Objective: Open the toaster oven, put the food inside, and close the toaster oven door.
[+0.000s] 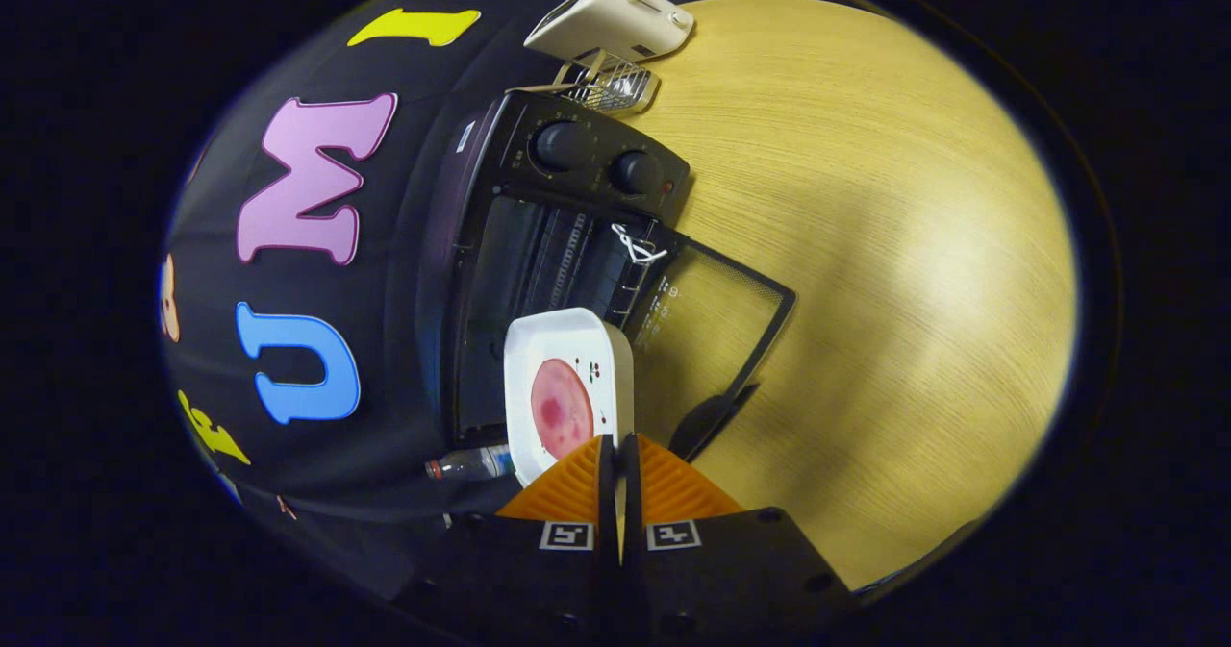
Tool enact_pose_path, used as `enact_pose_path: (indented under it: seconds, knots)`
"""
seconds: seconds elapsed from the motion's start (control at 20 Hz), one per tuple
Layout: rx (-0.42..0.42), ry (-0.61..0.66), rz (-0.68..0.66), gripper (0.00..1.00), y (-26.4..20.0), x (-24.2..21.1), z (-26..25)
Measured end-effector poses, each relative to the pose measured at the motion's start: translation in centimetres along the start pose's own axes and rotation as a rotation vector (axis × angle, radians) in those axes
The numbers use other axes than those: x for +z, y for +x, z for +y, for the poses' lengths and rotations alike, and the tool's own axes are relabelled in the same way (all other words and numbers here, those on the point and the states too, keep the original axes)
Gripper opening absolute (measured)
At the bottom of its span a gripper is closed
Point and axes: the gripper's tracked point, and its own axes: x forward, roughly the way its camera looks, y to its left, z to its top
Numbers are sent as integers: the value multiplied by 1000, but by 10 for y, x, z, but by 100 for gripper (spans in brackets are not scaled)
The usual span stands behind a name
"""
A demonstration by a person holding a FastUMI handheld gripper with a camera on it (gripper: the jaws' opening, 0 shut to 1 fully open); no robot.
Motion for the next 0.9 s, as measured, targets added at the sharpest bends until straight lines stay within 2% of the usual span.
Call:
enact_pose_path:
  seconds: [0.2, 0.45, 0.7, 0.9]
  knots:
    - [-13, 70, -136, 6, 42, 7, 8]
    - [33, 228, -243, 6, 76, 17, 29]
    - [36, 280, -271, 6, 97, 16, 39]
    - [98, 283, -184, 11, 98, -2, 48]
